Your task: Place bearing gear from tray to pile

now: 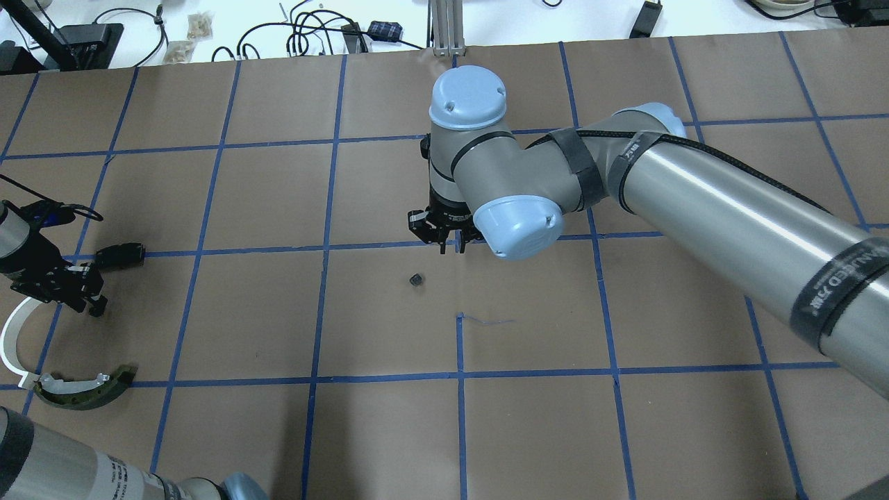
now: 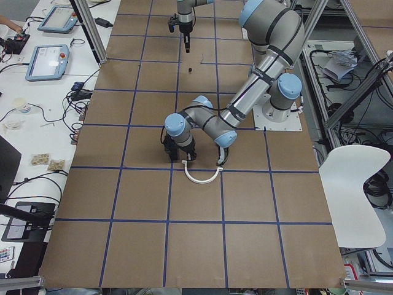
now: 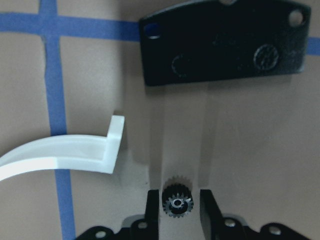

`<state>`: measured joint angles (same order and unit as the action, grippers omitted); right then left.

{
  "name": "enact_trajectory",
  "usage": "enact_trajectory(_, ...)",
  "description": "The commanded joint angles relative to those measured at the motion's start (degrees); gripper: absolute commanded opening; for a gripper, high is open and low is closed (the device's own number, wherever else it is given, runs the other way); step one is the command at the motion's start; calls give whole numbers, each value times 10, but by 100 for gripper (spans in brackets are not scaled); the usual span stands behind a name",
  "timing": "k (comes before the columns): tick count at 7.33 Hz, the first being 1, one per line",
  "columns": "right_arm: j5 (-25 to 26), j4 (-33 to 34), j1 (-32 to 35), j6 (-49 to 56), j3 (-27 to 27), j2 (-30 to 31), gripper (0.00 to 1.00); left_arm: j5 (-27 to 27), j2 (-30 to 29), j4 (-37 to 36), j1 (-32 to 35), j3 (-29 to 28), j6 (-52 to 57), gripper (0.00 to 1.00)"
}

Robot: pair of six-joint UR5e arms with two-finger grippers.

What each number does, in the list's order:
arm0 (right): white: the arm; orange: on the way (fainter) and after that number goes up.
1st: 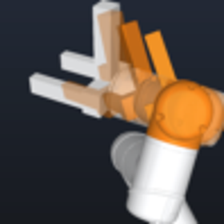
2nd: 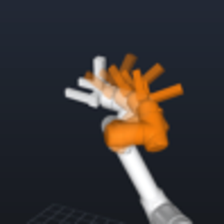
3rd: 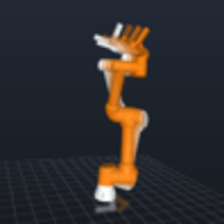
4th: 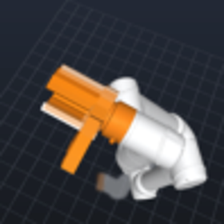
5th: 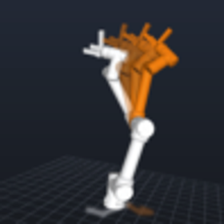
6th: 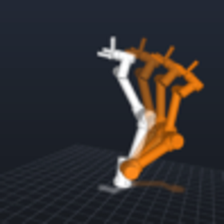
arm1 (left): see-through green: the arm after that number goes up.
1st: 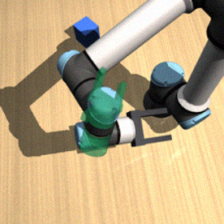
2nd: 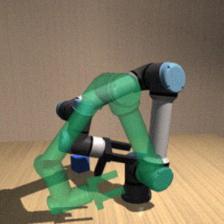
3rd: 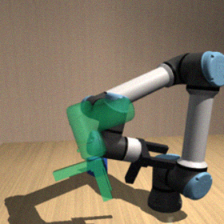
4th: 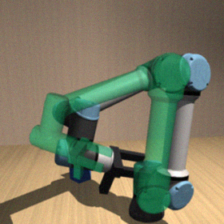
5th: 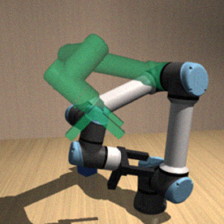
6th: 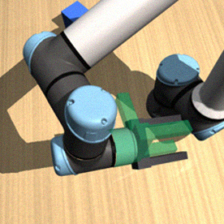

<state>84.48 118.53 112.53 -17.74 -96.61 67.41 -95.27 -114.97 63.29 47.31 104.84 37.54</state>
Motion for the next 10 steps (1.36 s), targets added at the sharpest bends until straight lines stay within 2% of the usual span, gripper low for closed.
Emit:
enact_trajectory(1,33,-4,-2,13,7,1,91,-3,17,21,13,-14,-5,100)
enact_trajectory(2,33,-10,-16,22,5,23,100,1,30,35,70,-38,-45,100)
enact_trajectory(3,34,-62,-48,71,5,65,100,2,44,49,145,-62,-100,100)
enact_trajectory(4,32,-131,-111,136,5,122,100,0,57,49,200,-64,-119,100)
enact_trajectory(6,33,-233,-246,267,7,217,100,3,76,53,256,-62,-154,100)
enact_trajectory(7,37,-257,-288,274,18,248,100,4,85,70,276,-60,-182,100)
enact_trajectory(8,63,-282,-307,274,38,255,100,3,89,75,305,-57,-240,100)
enact_trajectory(10,61,-305,-304,263,64,257,100,40,86,88,374,-35,-409,100)
